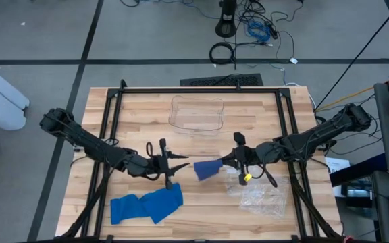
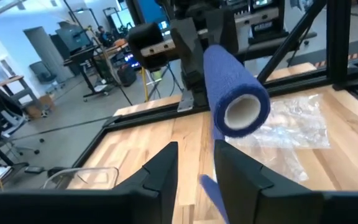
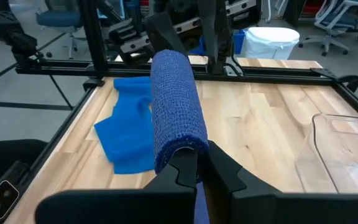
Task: Roll bandage
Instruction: Roll the purple bandage
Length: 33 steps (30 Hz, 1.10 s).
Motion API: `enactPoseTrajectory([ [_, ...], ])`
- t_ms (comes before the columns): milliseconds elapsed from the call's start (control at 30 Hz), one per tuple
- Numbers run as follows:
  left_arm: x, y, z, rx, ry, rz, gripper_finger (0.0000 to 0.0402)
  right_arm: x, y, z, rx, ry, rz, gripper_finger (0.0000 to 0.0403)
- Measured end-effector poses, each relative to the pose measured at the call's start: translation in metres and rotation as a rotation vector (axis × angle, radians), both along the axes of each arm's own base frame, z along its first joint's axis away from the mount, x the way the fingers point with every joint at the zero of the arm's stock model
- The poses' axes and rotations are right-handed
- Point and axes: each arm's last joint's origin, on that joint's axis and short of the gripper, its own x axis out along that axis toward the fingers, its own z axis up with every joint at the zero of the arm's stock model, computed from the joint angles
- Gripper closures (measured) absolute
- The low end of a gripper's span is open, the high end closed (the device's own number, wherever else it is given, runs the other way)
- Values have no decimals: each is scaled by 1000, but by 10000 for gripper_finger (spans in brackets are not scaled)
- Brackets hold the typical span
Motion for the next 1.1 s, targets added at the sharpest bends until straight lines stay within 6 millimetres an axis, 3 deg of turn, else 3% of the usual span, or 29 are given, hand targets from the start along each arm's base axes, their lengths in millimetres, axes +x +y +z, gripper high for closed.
enactPoseTrajectory([
  [300,0,0,0,-49,-9,0,274,0,-1,0,-10,-5,-8,403],
  [500,0,0,-2,-66,4,2,274,1,-3,4,-20,-54,-103,403],
  [667,0,3,-7,-214,25,31,274,2,-4,10,-42,-112,-176,403],
  [1100,7,21,-21,-218,132,83,274,2,4,16,0,-165,-25,403],
])
